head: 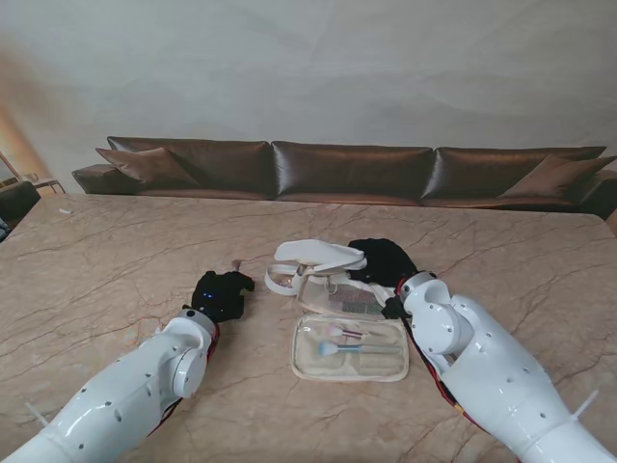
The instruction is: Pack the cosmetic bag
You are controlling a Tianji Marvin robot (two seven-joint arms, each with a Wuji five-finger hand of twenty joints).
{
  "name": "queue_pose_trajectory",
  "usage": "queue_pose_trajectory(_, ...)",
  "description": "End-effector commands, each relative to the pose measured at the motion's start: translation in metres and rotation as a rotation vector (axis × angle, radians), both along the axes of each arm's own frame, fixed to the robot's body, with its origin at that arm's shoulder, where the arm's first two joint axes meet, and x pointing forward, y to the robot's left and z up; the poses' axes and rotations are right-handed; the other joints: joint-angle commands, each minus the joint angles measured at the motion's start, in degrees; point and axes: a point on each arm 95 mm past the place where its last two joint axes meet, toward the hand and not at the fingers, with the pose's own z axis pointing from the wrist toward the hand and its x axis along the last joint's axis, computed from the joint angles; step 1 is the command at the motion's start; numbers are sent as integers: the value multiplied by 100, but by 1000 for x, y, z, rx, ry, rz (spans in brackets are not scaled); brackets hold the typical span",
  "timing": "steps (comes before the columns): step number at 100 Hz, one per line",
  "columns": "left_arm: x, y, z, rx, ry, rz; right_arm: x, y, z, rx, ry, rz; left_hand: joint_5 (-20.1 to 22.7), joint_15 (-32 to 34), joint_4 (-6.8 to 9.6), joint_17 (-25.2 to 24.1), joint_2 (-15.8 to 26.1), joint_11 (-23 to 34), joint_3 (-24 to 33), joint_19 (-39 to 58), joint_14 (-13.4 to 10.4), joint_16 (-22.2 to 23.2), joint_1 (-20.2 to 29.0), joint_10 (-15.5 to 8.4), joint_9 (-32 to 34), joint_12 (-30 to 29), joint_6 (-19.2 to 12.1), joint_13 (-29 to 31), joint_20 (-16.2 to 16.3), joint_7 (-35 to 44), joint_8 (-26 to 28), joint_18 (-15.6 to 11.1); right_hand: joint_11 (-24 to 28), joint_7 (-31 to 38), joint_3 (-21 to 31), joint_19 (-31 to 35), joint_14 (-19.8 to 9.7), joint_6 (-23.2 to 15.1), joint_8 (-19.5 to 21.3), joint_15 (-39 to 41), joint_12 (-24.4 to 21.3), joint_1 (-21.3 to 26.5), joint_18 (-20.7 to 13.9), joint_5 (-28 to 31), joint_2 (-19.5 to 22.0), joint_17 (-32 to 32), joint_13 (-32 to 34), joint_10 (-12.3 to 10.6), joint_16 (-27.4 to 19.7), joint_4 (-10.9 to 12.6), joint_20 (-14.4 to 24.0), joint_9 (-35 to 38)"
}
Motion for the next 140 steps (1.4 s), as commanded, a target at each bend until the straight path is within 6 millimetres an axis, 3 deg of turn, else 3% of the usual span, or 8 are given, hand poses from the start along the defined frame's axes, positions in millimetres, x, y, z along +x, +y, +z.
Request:
queue_pose_trajectory(1,-2,1,2,0,-4,-12,-2,9,4,13,-11,16,-230,204,173,-262,212,-89,-56,260,123,410,-163,-172,-323,-61,-100,-147,391,-212,-42,185,171,509,438,690,-364,-711,10,858,39,485,-135,299,454,377,641,-74,274,145,111,187)
queue_pose_trajectory(26,11,7,16,42,-53,-71,-1,9,5,17,-8,16,-573,-37,222,-715,403,-191,-261,41,87,627,-391,-41,-837,-106,-175,-754,636,-283,-64,147,170,515,447,696,-369,-699,-7,893,33,486,-144,310,447,391,638,-66,284,144,111,193)
queue_pose_trajectory(51,35,21,14,131,-49,-36,0,8,4,20,2,16,-850,-160,-114,-1298,161,-62,-608,-186,129,1588,1763,61,-1435,-52,-668,-1703,1011,-48,39,-62,173,515,450,696,-373,-690,-17,915,33,489,-144,306,443,391,638,-63,290,143,110,191)
queue_pose_trajectory(62,47,28,9,146,-33,-47,0,8,3,23,10,18,-1026,-324,132,-2193,64,30,-249,-604,60,1001,1914,-76,-1874,5,-955,-2918,916,28,71,-334,175,518,453,698,-372,-691,-18,922,34,492,-144,310,442,393,640,-56,291,144,111,189)
queue_pose_trajectory(99,62,35,-9,188,-19,-79,3,10,-1,23,29,25,-1497,-161,72,-2501,-890,160,593,-748,55,610,-1014,-82,-2414,185,-887,-3653,738,1536,862,-354,174,520,460,707,-385,-685,-25,958,26,493,-152,311,440,422,638,-55,294,143,107,185)
queue_pose_trajectory(108,61,36,-13,191,-21,-82,3,10,-1,21,31,26,-1422,-140,11,-2501,-672,162,367,-745,81,639,-1316,-50,-2407,244,-988,-3647,733,2153,1371,-354,172,521,459,707,-383,-689,-25,956,22,492,-152,315,441,421,637,-56,290,143,106,187)
queue_pose_trajectory(118,58,37,-16,192,-28,-90,4,11,-1,20,34,29,-1204,-125,-576,-2507,-770,167,-243,-743,99,668,-1103,-59,-2285,293,-1351,-3585,738,2761,1677,-333,166,520,461,708,-384,-686,-29,956,13,495,-152,309,438,421,638,-50,287,144,104,186)
queue_pose_trajectory(140,50,41,-21,182,-30,-79,5,14,-1,23,32,34,-625,-123,-524,-2522,-855,235,-580,-621,166,656,-873,-40,-1774,342,-1605,-3345,845,3305,1679,-235,163,507,462,709,-376,-685,-42,954,0,493,-151,301,441,421,636,-58,281,144,102,188)
